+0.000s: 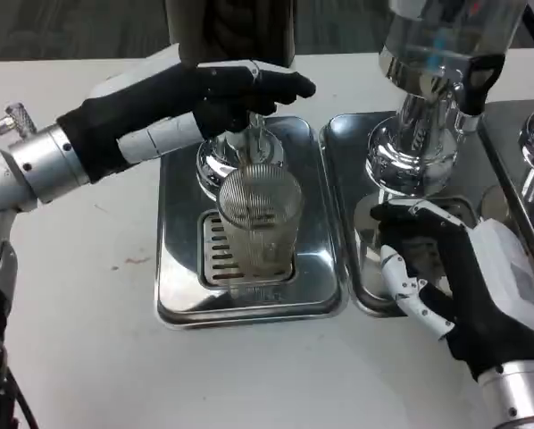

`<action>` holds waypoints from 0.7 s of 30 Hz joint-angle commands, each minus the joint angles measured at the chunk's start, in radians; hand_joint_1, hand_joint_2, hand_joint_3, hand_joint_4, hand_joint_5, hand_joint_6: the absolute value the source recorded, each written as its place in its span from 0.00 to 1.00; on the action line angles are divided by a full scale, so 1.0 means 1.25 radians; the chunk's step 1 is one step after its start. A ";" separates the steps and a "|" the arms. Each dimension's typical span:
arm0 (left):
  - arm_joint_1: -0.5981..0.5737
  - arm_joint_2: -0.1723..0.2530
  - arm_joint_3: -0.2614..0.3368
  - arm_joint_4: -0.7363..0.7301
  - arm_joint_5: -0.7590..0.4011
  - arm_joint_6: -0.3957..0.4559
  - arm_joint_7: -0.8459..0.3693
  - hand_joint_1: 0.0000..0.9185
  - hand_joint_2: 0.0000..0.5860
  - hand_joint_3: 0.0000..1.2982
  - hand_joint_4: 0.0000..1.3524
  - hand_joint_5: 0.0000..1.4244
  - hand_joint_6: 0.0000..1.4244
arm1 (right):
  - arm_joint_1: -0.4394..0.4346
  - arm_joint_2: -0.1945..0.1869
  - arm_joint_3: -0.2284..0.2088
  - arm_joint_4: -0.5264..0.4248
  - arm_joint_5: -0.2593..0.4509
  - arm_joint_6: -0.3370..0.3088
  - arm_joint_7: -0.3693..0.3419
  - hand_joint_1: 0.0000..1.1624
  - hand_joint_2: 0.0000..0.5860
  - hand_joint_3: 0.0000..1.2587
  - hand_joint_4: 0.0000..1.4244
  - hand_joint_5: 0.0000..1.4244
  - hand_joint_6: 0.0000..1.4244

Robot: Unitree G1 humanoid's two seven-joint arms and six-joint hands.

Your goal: Grasp the cup under the faucet to collect the drink, then remove the cup.

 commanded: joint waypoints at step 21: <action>0.036 0.011 -0.051 -0.003 0.044 -0.060 0.015 0.00 0.07 0.19 0.10 0.10 0.13 | 0.001 0.000 -0.009 -0.022 0.021 0.008 0.015 0.30 0.84 0.32 0.29 0.27 0.19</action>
